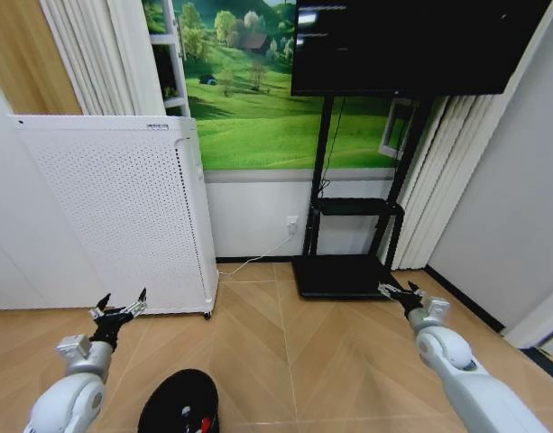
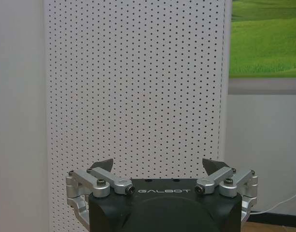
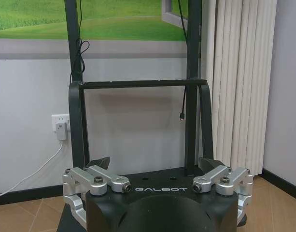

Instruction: Pick up the trash bin and place the garbage on the floor into it.

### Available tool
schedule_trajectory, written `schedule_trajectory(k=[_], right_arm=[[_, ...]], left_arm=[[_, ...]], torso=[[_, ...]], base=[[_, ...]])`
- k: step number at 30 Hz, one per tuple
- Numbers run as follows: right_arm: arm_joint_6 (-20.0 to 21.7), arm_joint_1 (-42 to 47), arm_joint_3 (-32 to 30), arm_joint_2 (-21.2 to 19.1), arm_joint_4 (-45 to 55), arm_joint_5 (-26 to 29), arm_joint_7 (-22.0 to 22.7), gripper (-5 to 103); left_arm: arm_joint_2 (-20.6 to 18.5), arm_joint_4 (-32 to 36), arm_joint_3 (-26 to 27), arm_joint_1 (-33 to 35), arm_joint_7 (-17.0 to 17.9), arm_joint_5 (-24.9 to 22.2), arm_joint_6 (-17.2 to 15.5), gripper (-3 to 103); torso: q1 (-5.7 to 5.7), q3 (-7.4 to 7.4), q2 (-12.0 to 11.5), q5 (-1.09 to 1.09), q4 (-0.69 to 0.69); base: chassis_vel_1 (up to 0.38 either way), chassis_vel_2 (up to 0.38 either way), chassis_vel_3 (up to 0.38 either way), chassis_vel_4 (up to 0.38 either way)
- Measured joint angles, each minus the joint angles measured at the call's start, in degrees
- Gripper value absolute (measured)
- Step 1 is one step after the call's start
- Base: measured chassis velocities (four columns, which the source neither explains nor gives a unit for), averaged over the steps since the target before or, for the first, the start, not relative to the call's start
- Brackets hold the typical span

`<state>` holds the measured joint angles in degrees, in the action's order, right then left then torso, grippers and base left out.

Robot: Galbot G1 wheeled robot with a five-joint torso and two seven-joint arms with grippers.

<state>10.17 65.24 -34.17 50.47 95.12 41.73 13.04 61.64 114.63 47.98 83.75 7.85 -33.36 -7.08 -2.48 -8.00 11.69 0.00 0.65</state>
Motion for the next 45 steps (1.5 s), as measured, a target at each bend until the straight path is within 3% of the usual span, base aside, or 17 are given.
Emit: schedule_trajectory(k=[45], right_arm=[[0.0,0.0,0.0,0.0,0.0,0.0,0.0,100]], left_arm=[[0.0,0.1,0.0,0.1,0.0,0.1,0.0,100]], torso=[[-3.40,-7.58,11.0,0.00,0.00]], base=[[0.000,0.000,0.000,0.000]])
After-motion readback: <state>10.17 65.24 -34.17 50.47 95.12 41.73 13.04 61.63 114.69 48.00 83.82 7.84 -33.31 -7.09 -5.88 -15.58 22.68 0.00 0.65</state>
